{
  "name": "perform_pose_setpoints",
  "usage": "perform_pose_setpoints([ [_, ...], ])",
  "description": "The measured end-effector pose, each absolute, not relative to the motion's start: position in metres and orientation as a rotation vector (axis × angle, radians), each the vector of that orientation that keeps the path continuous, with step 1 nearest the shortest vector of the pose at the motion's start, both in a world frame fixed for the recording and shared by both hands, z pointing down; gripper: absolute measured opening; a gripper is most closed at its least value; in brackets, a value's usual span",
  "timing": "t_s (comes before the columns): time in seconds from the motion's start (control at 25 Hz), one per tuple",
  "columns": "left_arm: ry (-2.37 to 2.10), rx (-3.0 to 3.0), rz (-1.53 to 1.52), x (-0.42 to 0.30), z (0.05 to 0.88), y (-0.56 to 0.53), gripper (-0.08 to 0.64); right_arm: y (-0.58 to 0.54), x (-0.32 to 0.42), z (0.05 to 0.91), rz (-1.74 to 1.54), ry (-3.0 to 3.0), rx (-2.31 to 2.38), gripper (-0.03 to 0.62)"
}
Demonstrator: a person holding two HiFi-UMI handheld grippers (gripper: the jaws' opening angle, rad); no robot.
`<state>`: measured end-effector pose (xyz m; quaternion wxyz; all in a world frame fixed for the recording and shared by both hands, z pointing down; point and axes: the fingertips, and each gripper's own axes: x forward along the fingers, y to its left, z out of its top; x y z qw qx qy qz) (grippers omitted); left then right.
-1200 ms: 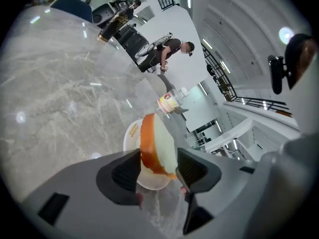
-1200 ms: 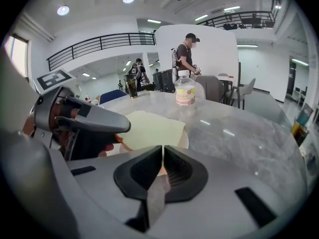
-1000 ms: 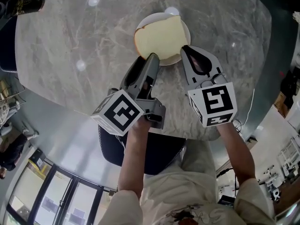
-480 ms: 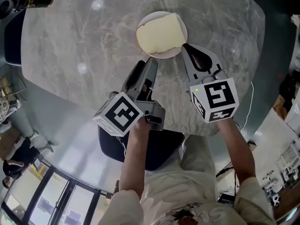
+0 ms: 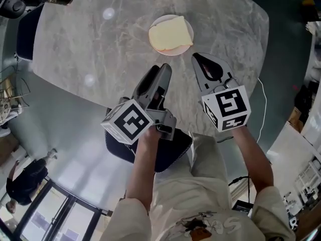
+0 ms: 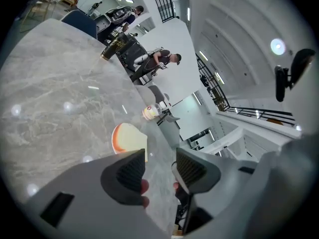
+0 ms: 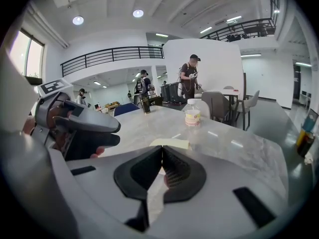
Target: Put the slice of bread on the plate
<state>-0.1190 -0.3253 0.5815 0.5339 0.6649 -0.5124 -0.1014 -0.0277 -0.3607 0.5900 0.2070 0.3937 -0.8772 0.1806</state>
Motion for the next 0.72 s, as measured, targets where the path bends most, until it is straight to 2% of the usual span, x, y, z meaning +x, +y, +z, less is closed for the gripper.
perform_pose_setpoints([
  [0.32, -1.265, 1.629, -0.258, -0.109, 0.528, -0.284, 0.139, -0.319, -0.014, 0.539, 0.444, -2.494, 1.063, 0.005],
  [0.48, -1.283, 1.631, -0.266, -0.103, 0.504, -0.260, 0.137, -0.299, -0.005, 0.511, 0.431, -2.523, 1.058, 0.005],
  [0.72, -1.309, 1.648, -0.275, -0.096, 0.466, -0.231, 0.061, -0.272, 0.004, 0.475, 0.465, -2.558, 1.091, 0.005],
])
